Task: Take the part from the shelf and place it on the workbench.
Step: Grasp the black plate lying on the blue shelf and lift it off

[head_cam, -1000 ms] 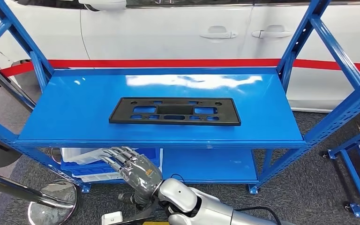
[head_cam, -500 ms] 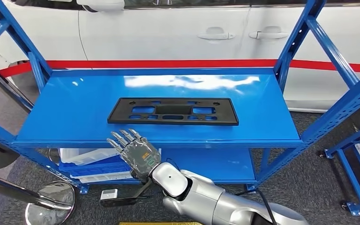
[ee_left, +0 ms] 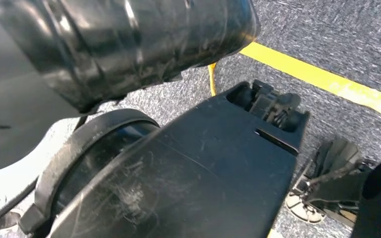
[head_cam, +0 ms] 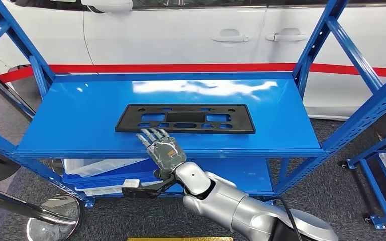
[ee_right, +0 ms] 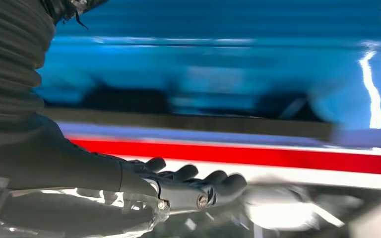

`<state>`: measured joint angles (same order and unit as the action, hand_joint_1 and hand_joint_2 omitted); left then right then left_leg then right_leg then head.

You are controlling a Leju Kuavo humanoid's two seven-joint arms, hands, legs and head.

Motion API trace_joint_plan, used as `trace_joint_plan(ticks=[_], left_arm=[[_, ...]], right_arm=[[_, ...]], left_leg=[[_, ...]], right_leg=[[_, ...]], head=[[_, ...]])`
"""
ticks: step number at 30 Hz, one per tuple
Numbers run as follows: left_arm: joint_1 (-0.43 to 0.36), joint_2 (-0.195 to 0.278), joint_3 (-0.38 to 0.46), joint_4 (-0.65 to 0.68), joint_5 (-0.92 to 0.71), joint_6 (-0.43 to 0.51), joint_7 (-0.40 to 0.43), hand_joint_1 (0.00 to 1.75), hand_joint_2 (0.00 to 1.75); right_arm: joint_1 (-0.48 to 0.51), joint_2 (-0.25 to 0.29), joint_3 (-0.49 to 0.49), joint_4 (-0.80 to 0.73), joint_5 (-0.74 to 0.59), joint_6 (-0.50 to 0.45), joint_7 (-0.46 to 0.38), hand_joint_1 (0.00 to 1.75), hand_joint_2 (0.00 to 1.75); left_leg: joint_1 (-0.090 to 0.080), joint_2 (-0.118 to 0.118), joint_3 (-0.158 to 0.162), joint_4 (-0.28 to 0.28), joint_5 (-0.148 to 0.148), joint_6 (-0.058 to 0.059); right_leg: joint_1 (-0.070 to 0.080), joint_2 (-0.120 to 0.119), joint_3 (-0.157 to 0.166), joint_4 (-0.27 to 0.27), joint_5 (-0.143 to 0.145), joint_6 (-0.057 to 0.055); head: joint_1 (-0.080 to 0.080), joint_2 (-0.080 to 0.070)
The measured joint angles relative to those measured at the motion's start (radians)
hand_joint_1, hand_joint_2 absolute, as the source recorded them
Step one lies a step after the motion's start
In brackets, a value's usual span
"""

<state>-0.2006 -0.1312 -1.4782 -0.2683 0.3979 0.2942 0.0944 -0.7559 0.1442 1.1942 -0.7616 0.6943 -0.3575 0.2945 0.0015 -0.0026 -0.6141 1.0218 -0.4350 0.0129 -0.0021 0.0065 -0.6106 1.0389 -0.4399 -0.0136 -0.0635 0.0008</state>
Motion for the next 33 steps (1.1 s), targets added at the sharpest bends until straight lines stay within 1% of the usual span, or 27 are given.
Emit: trace_joint_plan(ticks=[1, 2, 3, 4, 6, 7, 8, 9, 10, 11, 12, 13, 14, 15, 16, 17, 18, 19, 21, 22, 23, 24, 26, 31, 33], left_arm=[[0.000, -0.002, 0.000, 0.000, 0.000, -0.001, 0.002, 0.00, 0.00], [0.000, -0.004, 0.000, 0.000, 0.000, -0.003, 0.004, 0.00, 0.00], [0.001, -0.005, 0.000, 0.000, 0.000, -0.005, 0.005, 0.00, 0.00], [0.001, -0.006, 0.000, 0.000, 0.000, -0.007, 0.006, 0.00, 0.00], [0.003, -0.007, 0.000, 0.000, 0.001, -0.009, 0.007, 0.00, 0.00], [0.005, -0.008, 0.000, 0.000, 0.002, -0.010, 0.008, 0.00, 0.00], [0.006, -0.008, 0.000, 0.001, 0.002, -0.009, 0.008, 0.00, 0.00], [0.007, -0.008, 0.000, 0.001, 0.003, -0.009, 0.009, 0.00, 0.00], [0.007, -0.008, 0.000, 0.002, 0.003, -0.009, 0.009, 0.00, 0.00], [0.007, -0.008, 0.000, 0.003, 0.003, -0.008, 0.009, 0.00, 0.00], [0.007, -0.008, 0.000, 0.004, 0.003, -0.008, 0.009, 0.00, 0.00], [0.007, -0.008, 0.000, 0.004, 0.003, -0.009, 0.010, 0.00, 0.00], [0.008, -0.008, 0.000, 0.005, 0.003, -0.009, 0.010, 0.00, 0.00], [0.009, -0.008, 0.000, 0.006, 0.004, -0.009, 0.012, 0.00, 0.00], [0.011, -0.009, 0.000, 0.007, 0.006, -0.009, 0.014, 0.00, 0.00], [0.012, -0.009, 0.000, 0.007, 0.008, -0.008, 0.016, 0.00, 0.00], [0.013, -0.009, 0.000, 0.008, 0.011, -0.007, 0.018, 0.00, 0.00], [0.014, -0.009, 0.000, 0.009, 0.012, -0.006, 0.021, 0.00, 0.00], [0.016, -0.009, 0.000, 0.011, 0.013, -0.003, 0.025, 0.00, 0.00], [0.019, -0.008, 0.000, 0.012, 0.013, -0.001, 0.026, 0.00, 0.00], [0.022, -0.008, 0.000, 0.013, 0.015, 0.001, 0.027, 0.00, 0.00], [0.024, -0.008, 0.000, 0.014, 0.016, 0.002, 0.028, 0.00, 0.00], [0.027, -0.008, 0.000, 0.015, 0.018, 0.004, 0.029, 0.00, 0.00], [0.027, -0.008, 0.000, 0.015, 0.018, 0.004, 0.029, 0.00, 0.00], [0.028, -0.008, 0.000, 0.015, 0.019, 0.005, 0.030, 0.00, 0.00]], right_arm=[[-0.003, -0.005, -0.011, 0.004, -0.017, -0.006, 0.004, 0.00, 1.75], [-0.008, -0.011, -0.021, 0.007, -0.028, -0.011, 0.009, 0.00, 1.75], [-0.015, -0.017, -0.031, 0.009, -0.034, -0.014, 0.016, 0.00, 1.75], [-0.021, -0.023, -0.039, 0.012, -0.039, -0.016, 0.023, 0.00, 1.75], [-0.026, -0.039, -0.051, 0.018, -0.043, -0.018, 0.037, 0.00, 1.75], [-0.026, -0.048, -0.055, 0.020, -0.044, -0.021, 0.045, 0.00, 1.75], [-0.026, -0.057, -0.058, 0.022, -0.044, -0.027, 0.052, 0.00, 1.75], [-0.026, -0.065, -0.062, 0.024, -0.044, -0.036, 0.057, 0.00, 1.75], [-0.026, -0.072, -0.067, 0.025, -0.044, -0.047, 0.060, 0.00, 1.75], [-0.026, -0.078, -0.071, 0.026, -0.044, -0.059, 0.062, 0.00, 1.75], [-0.026, -0.083, -0.075, 0.026, -0.044, -0.069, 0.063, 0.00, 1.75], [-0.026, -0.088, -0.077, 0.026, -0.044, -0.077, 0.064, 0.00, 1.75], [-0.025, -0.092, -0.078, 0.026, -0.042, -0.083, 0.065, 0.00, 1.75], [-0.024, -0.096, -0.078, 0.026, -0.040, -0.090, 0.066, 0.00, 1.75], [-0.023, -0.101, -0.079, 0.027, -0.036, -0.096, 0.069, 0.00, 1.75], [-0.023, -0.106, -0.080, 0.027, -0.033, -0.103, 0.071, 0.00, 1.75], [-0.024, -0.112, -0.080, 0.027, -0.030, -0.107, 0.073, 0.00, 1.75], [-0.023, -0.117, -0.081, 0.027, -0.029, -0.110, 0.076, 0.00, 1.75], [-0.018, -0.130, -0.081, 0.028, -0.027, -0.110, 0.080, 0.00, 1.75], [-0.014, -0.136, -0.081, 0.028, -0.027, -0.109, 0.082, 0.00, 1.75], [-0.009, -0.141, -0.081, 0.028, -0.027, -0.109, 0.085, 0.00, 1.75], [-0.005, -0.145, -0.081, 0.028, -0.026, -0.108, 0.087, 0.00, 1.75], [-0.003, -0.148, -0.081, 0.028, -0.026, -0.108, 0.090, 0.00, 1.75], [-0.003, -0.148, -0.081, 0.028, -0.026, -0.108, 0.090, 0.00, 1.75], [-0.002, -0.150, -0.081, 0.028, -0.025, -0.108, 0.091, 0.00, 1.75]], left_leg=[[0.001, 0.001, -0.001, 0.002, -0.002, -0.005], [0.001, 0.001, -0.006, 0.014, -0.010, -0.010], [0.002, 0.002, -0.021, 0.045, -0.028, -0.015], [0.004, 0.002, -0.044, 0.095, -0.054, -0.020], [0.006, 0.002, -0.108, 0.225, -0.108, -0.026], [0.006, 0.002, -0.130, 0.268, -0.118, -0.027], [0.006, 0.002, -0.138, 0.278, -0.109, -0.027], [0.007, 0.002, -0.125, 0.248, -0.084, -0.025], [0.007, 0.002, -0.097, 0.186, -0.048, -0.022], [0.006, 0.002, -0.063, 0.114, -0.019, -0.018], [0.004, 0.001, -0.034, 0.054, 0.000, -0.013], [0.002, 0.001, -0.015, 0.016, 0.007, -0.007], [0.000, 0.000, -0.008, 0.000, 0.004, -0.003], [-0.002, -0.001, -0.006, -0.003, 0.004, 0.002], [0.000, 0.000, -0.003, -0.008, 0.006, 0.008], [0.002, 0.000, 0.001, -0.014, 0.009, 0.013], [0.004, 0.001, 0.005, -0.019, 0.012, 0.019], [0.006, 0.001, 0.008, -0.024, 0.013, 0.024], [0.004, 0.001, 0.010, -0.025, 0.011, 0.030], [0.003, 0.001, 0.010, -0.024, 0.010, 0.031], [0.003, 0.001, 0.010, -0.023, 0.009, 0.032], [0.003, 0.000, 0.011, -0.022, 0.007, 0.032], [0.003, 0.000, 0.011, -0.021, 0.006, 0.032], [0.003, 0.000, 0.011, -0.020, 0.006, 0.032], [0.003, -0.001, 0.012, -0.019, 0.004, 0.031]], right_leg=[[-0.001, 0.001, 0.001, -0.003, 0.002, -0.006], [-0.003, 0.001, 0.003, -0.006, 0.004, -0.011], [-0.006, 0.001, 0.004, -0.009, 0.006, -0.016], [-0.006, 0.000, 0.006, -0.010, 0.007, -0.019], [-0.006, 0.000, 0.005, -0.010, 0.007, -0.022], [-0.005, 0.000, 0.005, -0.009, 0.007, -0.022], [-0.005, 0.001, 0.006, -0.009, 0.006, -0.022], [-0.005, 0.002, 0.006, -0.009, 0.006, -0.022], [-0.005, 0.003, 0.007, -0.009, 0.005, -0.021], [-0.004, 0.005, 0.008, -0.009, 0.004, -0.019], [-0.003, 0.006, 0.008, -0.008, 0.003, -0.016], [-0.002, 0.007, 0.007, -0.009, 0.002, -0.011], [-0.001, 0.008, 0.007, -0.010, 0.002, -0.005], [-0.001, 0.008, 0.007, -0.012, 0.002, 0.002], [-0.001, 0.008, 0.007, -0.013, 0.001, 0.008], [-0.001, 0.007, 0.006, -0.007, -0.005, 0.013], [-0.001, 0.006, -0.004, 0.016, -0.021, 0.017], [-0.001, 0.005, -0.025, 0.060, -0.045, 0.021], [-0.002, 0.004, -0.088, 0.187, -0.102, 0.025], [-0.003, 0.004, -0.116, 0.237, -0.116, 0.026], [-0.004, 0.004, -0.130, 0.259, -0.114, 0.028], [-0.006, 0.004, -0.135, 0.264, -0.105, 0.029], [-0.007, 0.004, -0.131, 0.249, -0.089, 0.029], [-0.007, 0.004, -0.129, 0.245, -0.086, 0.029], [-0.008, 0.003, -0.118, 0.220, -0.070, 0.029]], head=[[0.000, 0.000], [-0.001, 0.000], [-0.003, 0.000], [-0.005, 0.000], [-0.007, 0.000], [-0.006, 0.000], [-0.007, 0.000], [-0.007, 0.000], [-0.007, 0.000], [-0.007, 0.000], [-0.006, 0.000], [-0.006, 0.000], [-0.006, 0.000], [-0.005, 0.000], [-0.006, 0.000], [-0.005, 0.000], [-0.004, 0.000], [-0.002, 0.000], [0.000, 0.000], [0.000, 0.000], [0.000, 0.000], [0.000, 0.000], [0.001, 0.000], [0.001, 0.000], [0.001, 0.000]])
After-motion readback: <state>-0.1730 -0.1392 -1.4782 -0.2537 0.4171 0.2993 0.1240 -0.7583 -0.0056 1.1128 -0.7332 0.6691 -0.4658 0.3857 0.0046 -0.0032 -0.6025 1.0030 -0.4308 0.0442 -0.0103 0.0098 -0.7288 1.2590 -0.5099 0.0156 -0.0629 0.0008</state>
